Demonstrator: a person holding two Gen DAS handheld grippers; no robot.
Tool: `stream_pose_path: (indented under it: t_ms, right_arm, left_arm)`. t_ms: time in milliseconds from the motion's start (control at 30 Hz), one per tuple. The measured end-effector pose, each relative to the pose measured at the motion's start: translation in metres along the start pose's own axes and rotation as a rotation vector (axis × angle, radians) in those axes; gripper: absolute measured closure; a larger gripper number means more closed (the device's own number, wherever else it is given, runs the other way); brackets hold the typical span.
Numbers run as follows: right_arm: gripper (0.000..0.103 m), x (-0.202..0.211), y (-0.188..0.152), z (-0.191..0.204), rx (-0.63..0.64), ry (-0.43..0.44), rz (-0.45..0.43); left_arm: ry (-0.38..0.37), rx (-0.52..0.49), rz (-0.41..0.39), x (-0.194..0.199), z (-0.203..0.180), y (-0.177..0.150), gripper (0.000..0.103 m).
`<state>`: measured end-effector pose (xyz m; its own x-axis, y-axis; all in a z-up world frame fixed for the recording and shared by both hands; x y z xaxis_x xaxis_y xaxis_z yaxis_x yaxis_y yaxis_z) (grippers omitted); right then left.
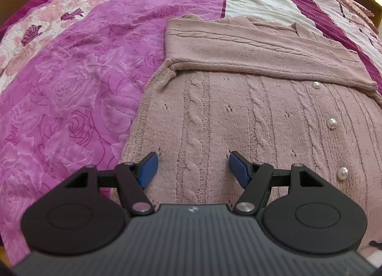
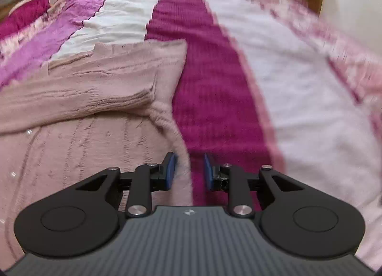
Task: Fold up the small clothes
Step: 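Move both grippers to the cardigan hem edge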
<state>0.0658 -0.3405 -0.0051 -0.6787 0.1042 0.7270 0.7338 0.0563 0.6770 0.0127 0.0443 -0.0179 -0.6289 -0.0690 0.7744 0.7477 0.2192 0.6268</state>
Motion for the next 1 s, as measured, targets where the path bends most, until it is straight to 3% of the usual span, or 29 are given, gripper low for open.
stream_pose_path:
  t_ms: [100, 200, 267, 333, 367, 467, 633, 833, 1000]
  right_arm:
    - [0.074, 0.007, -0.003, -0.001, -0.004, 0.003, -0.006]
    - [0.071, 0.019, -0.012, -0.006, -0.093, 0.089, -0.004]
    - [0.061, 0.029, -0.019, -0.007, -0.121, 0.142, 0.016]
    - [0.043, 0.038, -0.027, -0.010, -0.129, 0.183, 0.034]
    - [0.041, 0.044, -0.032, -0.012, -0.133, 0.194, 0.041]
    - [0.041, 0.053, -0.041, -0.020, -0.154, 0.226, 0.078]
    - [0.041, 0.058, -0.061, -0.035, -0.203, 0.298, 0.169]
    - [0.041, 0.050, -0.078, -0.029, -0.183, 0.393, 0.258]
    - [0.039, 0.042, -0.078, -0.024, -0.175, 0.439, 0.260]
  left_arm:
    - [-0.007, -0.001, 0.003, 0.001, 0.001, 0.000, 0.035]
    - [-0.012, 0.001, 0.008, 0.007, 0.005, 0.003, 0.035]
    - [-0.009, -0.006, -0.002, 0.015, 0.009, 0.006, 0.035]
    - [0.003, -0.019, -0.018, 0.023, 0.015, 0.010, 0.035]
    - [0.012, -0.024, -0.024, 0.026, 0.019, 0.011, 0.035]
    - [0.033, -0.031, -0.010, 0.029, 0.030, 0.010, 0.035]
    - [0.052, -0.040, 0.082, 0.019, 0.046, -0.001, 0.035]
    - [-0.039, -0.007, 0.212, 0.007, 0.053, -0.013, 0.035]
    - [-0.081, 0.014, 0.229, 0.003, 0.056, -0.011, 0.035]
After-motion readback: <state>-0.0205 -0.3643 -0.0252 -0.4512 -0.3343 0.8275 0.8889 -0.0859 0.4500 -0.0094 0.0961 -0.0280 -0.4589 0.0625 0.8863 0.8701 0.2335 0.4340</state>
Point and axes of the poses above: each gripper's, at about its wrist camera, not at the fingertips, and x roughly against the way its jaws point, z to its left, y to its top, the point moved 6 cm from there along -x, roughly the way its jaws point, and after that the axes turned 7 degrees about x, right-handed, at the moved point
